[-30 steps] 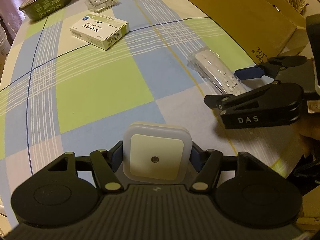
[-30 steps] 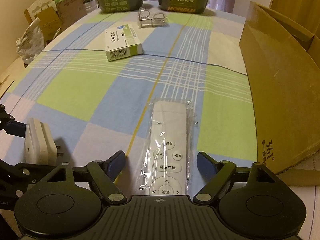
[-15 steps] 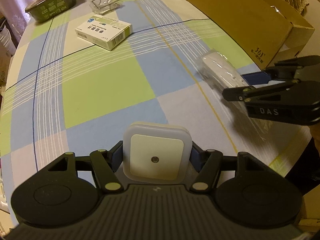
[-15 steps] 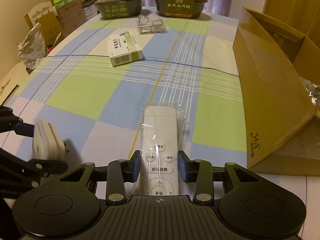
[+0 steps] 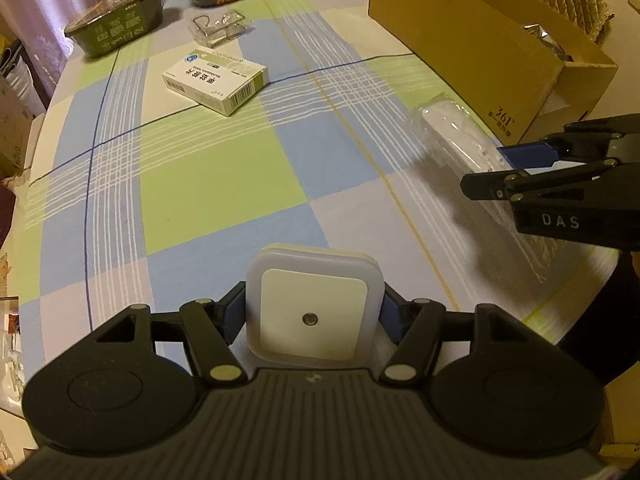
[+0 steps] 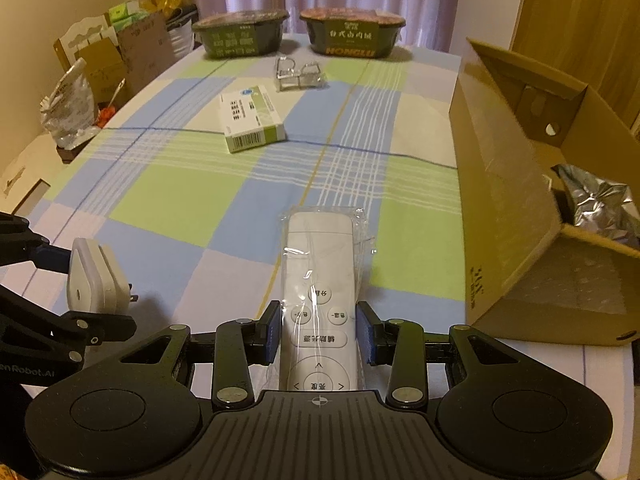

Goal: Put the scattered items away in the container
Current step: 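Lift the night light with the left gripper while the right gripper lifts the white remote toward the box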

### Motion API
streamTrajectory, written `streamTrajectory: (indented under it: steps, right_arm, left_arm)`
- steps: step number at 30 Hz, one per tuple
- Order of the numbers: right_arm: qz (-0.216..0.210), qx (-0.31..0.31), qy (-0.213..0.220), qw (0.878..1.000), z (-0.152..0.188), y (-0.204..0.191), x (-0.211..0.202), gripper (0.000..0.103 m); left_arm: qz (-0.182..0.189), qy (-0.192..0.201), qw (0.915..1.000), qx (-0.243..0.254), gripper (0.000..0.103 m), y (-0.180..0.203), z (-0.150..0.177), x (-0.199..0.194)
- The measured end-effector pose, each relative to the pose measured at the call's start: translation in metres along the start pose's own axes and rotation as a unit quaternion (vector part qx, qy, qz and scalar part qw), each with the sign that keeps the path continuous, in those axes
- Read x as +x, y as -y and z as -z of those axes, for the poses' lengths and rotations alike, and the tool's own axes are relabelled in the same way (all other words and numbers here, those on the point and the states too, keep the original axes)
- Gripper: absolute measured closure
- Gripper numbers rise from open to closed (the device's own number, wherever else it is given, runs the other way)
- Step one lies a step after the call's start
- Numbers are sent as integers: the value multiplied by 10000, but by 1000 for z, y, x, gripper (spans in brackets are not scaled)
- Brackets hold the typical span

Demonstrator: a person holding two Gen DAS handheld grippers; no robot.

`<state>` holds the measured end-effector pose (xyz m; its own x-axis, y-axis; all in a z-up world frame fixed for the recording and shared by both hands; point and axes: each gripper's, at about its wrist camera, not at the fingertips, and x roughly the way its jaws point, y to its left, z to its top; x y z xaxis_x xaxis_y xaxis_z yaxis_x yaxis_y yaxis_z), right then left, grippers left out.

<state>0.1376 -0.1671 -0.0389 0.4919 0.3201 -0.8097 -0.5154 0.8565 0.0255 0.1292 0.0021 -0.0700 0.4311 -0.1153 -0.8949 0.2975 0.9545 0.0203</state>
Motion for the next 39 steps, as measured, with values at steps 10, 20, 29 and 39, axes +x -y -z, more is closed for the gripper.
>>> streamTrajectory:
  steps: [10,20,29,39]
  right_arm:
    - [66,58,219,9997,3,0,-31,62]
    - [191,171,472,9986,8,8,-64,62]
    - [318,332,680,9966,12,20,-89,62]
    - [376,425,890,9944,12,28,-108,62]
  left_arm:
    - [-36,145,9999,5,41,11,6,-25]
    - [7,368,9992,134,41,33,3,-47]
    - [60,485,9985,261,41,51,0,-60]
    - [64,625,9975,313,41,61,-4,-72]
